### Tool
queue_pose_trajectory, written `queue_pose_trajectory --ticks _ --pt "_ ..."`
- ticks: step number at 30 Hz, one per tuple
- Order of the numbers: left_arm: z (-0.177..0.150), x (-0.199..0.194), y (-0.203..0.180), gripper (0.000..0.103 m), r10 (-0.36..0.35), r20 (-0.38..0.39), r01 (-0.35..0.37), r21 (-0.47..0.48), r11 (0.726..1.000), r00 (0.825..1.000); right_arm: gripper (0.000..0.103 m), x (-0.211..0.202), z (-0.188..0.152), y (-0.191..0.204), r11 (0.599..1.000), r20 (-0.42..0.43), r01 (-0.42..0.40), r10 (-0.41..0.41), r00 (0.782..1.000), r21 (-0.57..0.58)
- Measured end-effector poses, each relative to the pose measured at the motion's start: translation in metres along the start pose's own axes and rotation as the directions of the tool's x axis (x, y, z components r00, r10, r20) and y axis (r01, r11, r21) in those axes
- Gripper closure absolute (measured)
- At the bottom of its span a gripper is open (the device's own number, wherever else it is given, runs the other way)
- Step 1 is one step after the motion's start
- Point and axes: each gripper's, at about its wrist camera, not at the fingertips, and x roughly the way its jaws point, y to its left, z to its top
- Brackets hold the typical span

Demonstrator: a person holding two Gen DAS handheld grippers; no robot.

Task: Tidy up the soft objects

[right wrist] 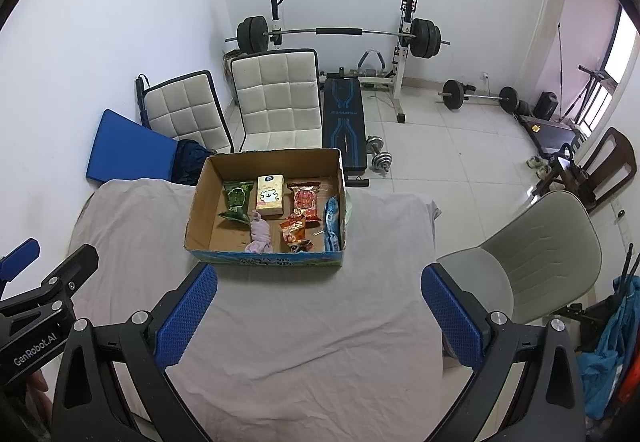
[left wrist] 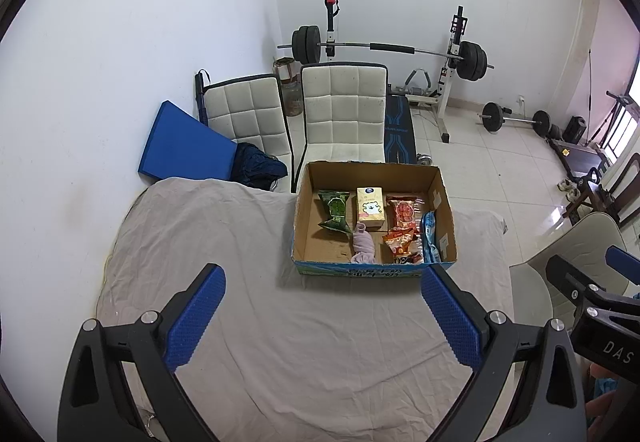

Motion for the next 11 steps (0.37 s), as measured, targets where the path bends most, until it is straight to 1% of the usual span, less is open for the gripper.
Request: queue_pose_trajectory --ticks 11 --pt "0.0012 -0.0007 0.0003 0.003 -0.001 0.003 0.001 -0.001 1.000 1.000 0.000 -0.0042 -0.0006 0.0022 1.000 -0.002 0.000 0.000 1.000 0.004"
